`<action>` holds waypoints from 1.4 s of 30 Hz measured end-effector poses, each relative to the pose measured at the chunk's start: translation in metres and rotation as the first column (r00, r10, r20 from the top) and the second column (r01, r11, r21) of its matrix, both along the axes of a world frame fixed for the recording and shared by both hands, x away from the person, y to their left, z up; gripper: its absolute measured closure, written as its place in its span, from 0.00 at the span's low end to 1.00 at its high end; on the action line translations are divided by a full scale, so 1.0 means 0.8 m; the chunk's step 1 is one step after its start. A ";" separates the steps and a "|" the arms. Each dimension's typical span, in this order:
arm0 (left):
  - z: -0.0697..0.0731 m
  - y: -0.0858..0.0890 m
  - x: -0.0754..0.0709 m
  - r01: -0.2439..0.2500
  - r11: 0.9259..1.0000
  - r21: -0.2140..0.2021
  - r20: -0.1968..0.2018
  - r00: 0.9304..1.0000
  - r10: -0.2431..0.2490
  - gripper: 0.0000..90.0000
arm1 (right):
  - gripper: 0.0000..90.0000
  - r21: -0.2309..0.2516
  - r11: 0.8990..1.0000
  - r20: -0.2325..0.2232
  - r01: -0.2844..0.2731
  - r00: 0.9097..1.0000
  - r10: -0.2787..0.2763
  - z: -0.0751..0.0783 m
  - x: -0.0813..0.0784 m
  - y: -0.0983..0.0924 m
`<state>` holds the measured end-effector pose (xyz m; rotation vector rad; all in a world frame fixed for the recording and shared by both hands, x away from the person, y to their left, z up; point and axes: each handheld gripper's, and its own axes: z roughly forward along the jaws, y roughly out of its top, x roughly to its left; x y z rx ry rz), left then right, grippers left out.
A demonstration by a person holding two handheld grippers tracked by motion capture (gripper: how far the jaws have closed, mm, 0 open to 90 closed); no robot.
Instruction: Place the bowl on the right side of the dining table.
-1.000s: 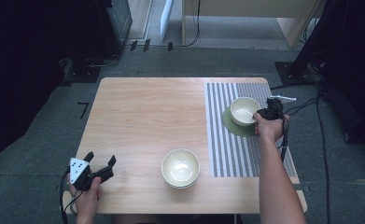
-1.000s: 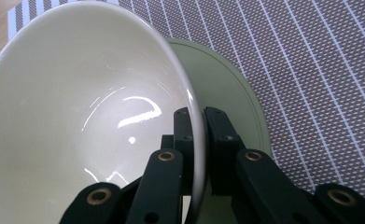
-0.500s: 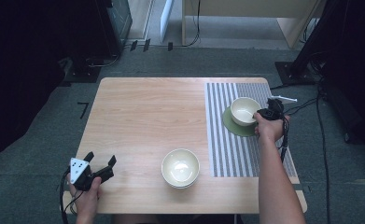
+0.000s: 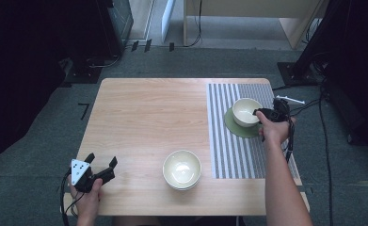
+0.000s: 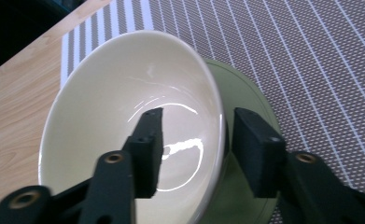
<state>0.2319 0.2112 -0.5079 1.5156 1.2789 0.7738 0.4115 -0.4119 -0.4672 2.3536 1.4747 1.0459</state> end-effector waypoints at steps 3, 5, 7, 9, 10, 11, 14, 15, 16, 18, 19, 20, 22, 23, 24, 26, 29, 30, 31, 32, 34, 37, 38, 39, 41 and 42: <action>0.000 0.000 0.000 0.000 1.000 0.003 0.000 1.000 0.000 0.10 | 0.49 -0.011 1.000 0.018 -0.026 0.999 0.026 0.000 -0.004 0.002; 0.000 -0.001 0.000 0.000 1.000 0.004 0.000 1.000 0.000 0.10 | 0.45 -0.041 0.998 0.023 -0.042 0.999 0.043 0.001 -0.007 0.004; 0.000 -0.001 0.000 0.000 1.000 0.004 0.000 1.000 0.000 0.11 | 0.41 -0.053 0.997 0.034 -0.056 0.998 0.058 0.003 -0.010 0.006; 0.000 -0.001 0.000 -0.001 1.000 0.003 0.000 1.000 0.001 0.10 | 0.41 -0.041 0.998 0.041 -0.050 0.998 0.052 0.005 -0.014 0.007; 0.000 -0.001 0.000 -0.001 1.000 0.003 0.000 1.000 0.001 0.10 | 0.37 -0.039 0.998 0.046 -0.047 0.998 0.049 0.005 -0.017 0.009; 0.000 -0.001 0.000 0.000 1.000 0.005 0.000 1.000 0.000 0.10 | 0.34 -0.042 0.997 0.060 -0.060 0.996 0.062 0.005 -0.020 0.010; 0.000 -0.001 0.000 0.000 1.000 0.005 0.000 1.000 0.000 0.11 | 0.35 -0.095 0.995 0.078 -0.025 0.996 0.033 0.007 -0.027 0.015; 0.000 -0.001 0.000 0.000 1.000 0.005 0.000 1.000 0.000 0.10 | 0.35 -0.107 0.994 0.091 -0.020 0.995 0.030 0.007 -0.030 0.016; 0.000 -0.001 0.000 0.000 1.000 0.004 0.000 1.000 0.000 0.10 | 0.33 -0.119 0.993 0.106 -0.020 0.994 0.032 0.007 -0.033 0.017; 0.000 -0.001 0.000 0.000 1.000 0.004 0.000 1.000 0.000 0.10 | 0.29 -0.134 0.991 0.145 -0.030 0.988 0.049 0.007 -0.038 0.018; 0.000 -0.001 0.000 0.000 1.000 0.004 0.000 1.000 0.000 0.10 | 0.24 -0.139 0.990 0.167 -0.038 0.984 0.062 0.007 -0.040 0.019; 0.000 -0.001 0.000 0.000 1.000 0.005 0.000 1.000 0.000 0.10 | 0.19 -0.148 0.988 0.181 -0.045 0.981 0.072 0.006 -0.042 0.020; 0.000 -0.001 0.000 0.001 1.000 0.007 0.000 1.000 -0.001 0.10 | 0.16 -0.182 0.982 0.196 -0.054 0.977 0.090 0.006 -0.045 0.023; 0.000 -0.001 0.000 0.000 1.000 0.006 0.000 1.000 0.000 0.11 | 0.14 -0.190 0.981 0.201 -0.051 0.975 0.090 0.007 -0.047 0.024; 0.000 -0.001 0.000 0.001 1.000 0.007 -0.001 1.000 -0.001 0.11 | 0.13 -0.198 0.979 0.205 -0.051 0.974 0.092 0.008 -0.049 0.025; 0.000 -0.001 0.000 0.001 1.000 0.007 0.000 1.000 -0.001 0.11 | 0.09 -0.209 0.977 0.216 -0.053 0.971 0.098 0.008 -0.052 0.027; 0.000 -0.002 0.000 0.001 1.000 0.009 0.000 1.000 -0.001 0.11 | 0.03 -0.225 0.972 0.232 -0.059 0.966 0.112 0.008 -0.057 0.030; 0.000 -0.002 0.000 0.001 1.000 0.009 0.000 1.000 -0.001 0.10 | 0.02 -0.225 0.973 0.235 -0.060 0.965 0.114 0.008 -0.058 0.030; 0.000 -0.002 0.000 0.001 1.000 0.009 0.000 1.000 -0.001 0.10 | 0.01 -0.226 0.972 0.241 -0.063 0.963 0.118 0.007 -0.060 0.031; 0.000 -0.002 0.000 0.001 1.000 0.009 0.000 1.000 -0.001 0.11 | 0.00 -0.226 0.972 0.245 -0.062 0.962 0.118 0.007 -0.062 0.032; 0.000 -0.002 0.000 0.002 1.000 0.008 0.000 1.000 -0.002 0.10 | 0.00 -0.228 0.972 0.262 -0.058 0.958 0.119 0.007 -0.066 0.033; 0.000 -0.002 0.000 0.002 1.000 0.009 0.000 1.000 -0.002 0.10 | 0.00 -0.229 0.972 0.272 -0.052 0.955 0.115 0.007 -0.071 0.033; 0.000 -0.002 0.000 0.002 1.000 0.009 0.000 1.000 -0.002 0.10 | 0.00 -0.234 0.971 0.278 -0.051 0.953 0.117 0.007 -0.073 0.033; 0.000 -0.003 0.000 0.003 1.000 0.010 0.001 1.000 -0.003 0.11 | 0.00 -0.238 0.970 0.281 -0.048 0.953 0.116 0.007 -0.074 0.033; 0.000 -0.003 0.000 0.003 1.000 0.010 0.001 1.000 -0.003 0.11 | 0.00 -0.248 0.967 0.282 -0.051 0.952 0.122 0.007 -0.078 0.033; 0.000 -0.002 0.000 0.003 1.000 0.010 0.001 1.000 -0.003 0.11 | 0.00 -0.249 0.967 0.283 -0.054 0.951 0.126 0.007 -0.079 0.032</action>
